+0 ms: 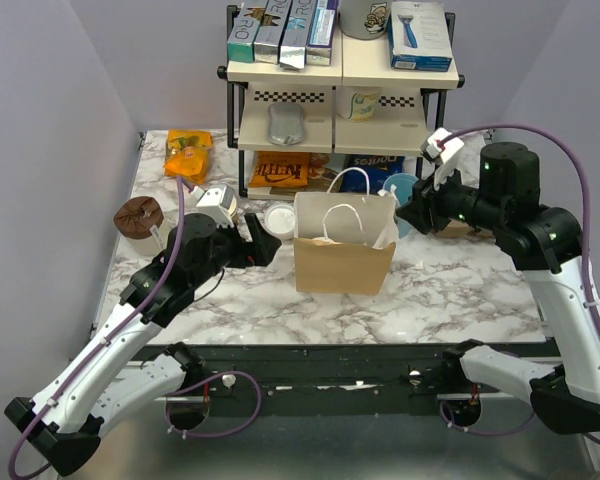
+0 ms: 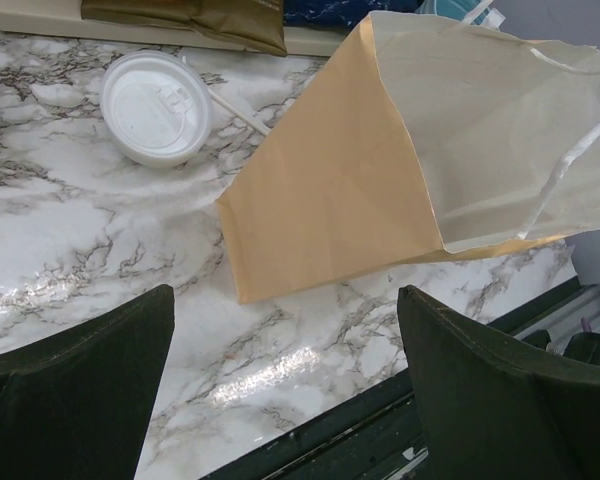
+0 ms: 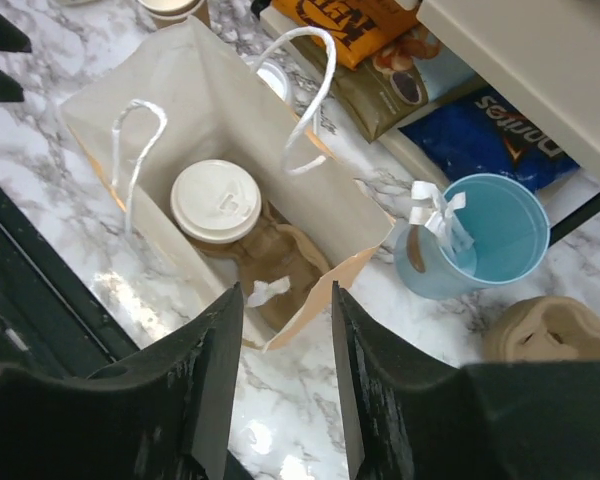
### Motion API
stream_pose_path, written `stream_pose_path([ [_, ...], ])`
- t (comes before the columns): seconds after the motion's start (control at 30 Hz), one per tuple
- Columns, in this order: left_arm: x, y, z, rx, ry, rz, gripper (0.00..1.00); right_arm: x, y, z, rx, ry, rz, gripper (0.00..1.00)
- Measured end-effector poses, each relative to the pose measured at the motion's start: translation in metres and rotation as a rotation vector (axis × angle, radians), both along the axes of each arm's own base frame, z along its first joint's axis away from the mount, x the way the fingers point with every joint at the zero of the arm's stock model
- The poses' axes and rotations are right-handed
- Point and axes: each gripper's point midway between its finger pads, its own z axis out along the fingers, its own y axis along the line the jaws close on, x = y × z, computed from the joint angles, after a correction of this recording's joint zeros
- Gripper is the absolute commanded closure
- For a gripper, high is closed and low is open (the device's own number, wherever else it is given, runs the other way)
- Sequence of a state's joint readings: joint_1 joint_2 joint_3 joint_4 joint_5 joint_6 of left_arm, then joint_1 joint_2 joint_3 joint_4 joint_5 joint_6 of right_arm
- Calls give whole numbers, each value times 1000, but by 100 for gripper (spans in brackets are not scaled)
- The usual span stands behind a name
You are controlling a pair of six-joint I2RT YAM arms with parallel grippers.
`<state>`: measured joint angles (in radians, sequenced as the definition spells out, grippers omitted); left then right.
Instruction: Pack the takeout coffee
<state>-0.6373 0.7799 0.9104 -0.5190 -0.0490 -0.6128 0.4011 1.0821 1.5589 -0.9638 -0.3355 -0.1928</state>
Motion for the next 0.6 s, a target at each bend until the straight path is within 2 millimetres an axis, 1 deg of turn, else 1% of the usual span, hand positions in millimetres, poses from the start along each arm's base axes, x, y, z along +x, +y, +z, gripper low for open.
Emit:
stream_pose_path([
  [0.07, 0, 0, -1, 2, 2, 0, 1, 3, 0, -3, -9, 4, -8, 39],
  [0.1, 0, 0, -1, 2, 3, 0, 1, 5, 0, -3, -10, 4, -13, 27],
  [0.17, 0, 1, -2, 3, 4, 2, 1, 6, -1, -1, -2, -5, -28, 10],
  [0.2, -1, 1, -2, 3, 3, 2, 1, 6, -2, 1, 6, -15, -36, 0],
  [0.3, -1, 2, -2, 5, 3, 9, 1, 8, -6, 11, 39, -61, -75, 0],
  [0.37, -1, 4, -2, 5, 3, 16, 1, 10, -12, 18, 87, -103, -145, 0],
  [0.5, -2, 8, -4, 8, 16, 35, 1, 16, -39, 23, 168, -136, -360, 0],
  [0.6, -3, 11, -7, 14, 30, 54, 1, 23, -61, 18, 205, -139, -530, 0],
])
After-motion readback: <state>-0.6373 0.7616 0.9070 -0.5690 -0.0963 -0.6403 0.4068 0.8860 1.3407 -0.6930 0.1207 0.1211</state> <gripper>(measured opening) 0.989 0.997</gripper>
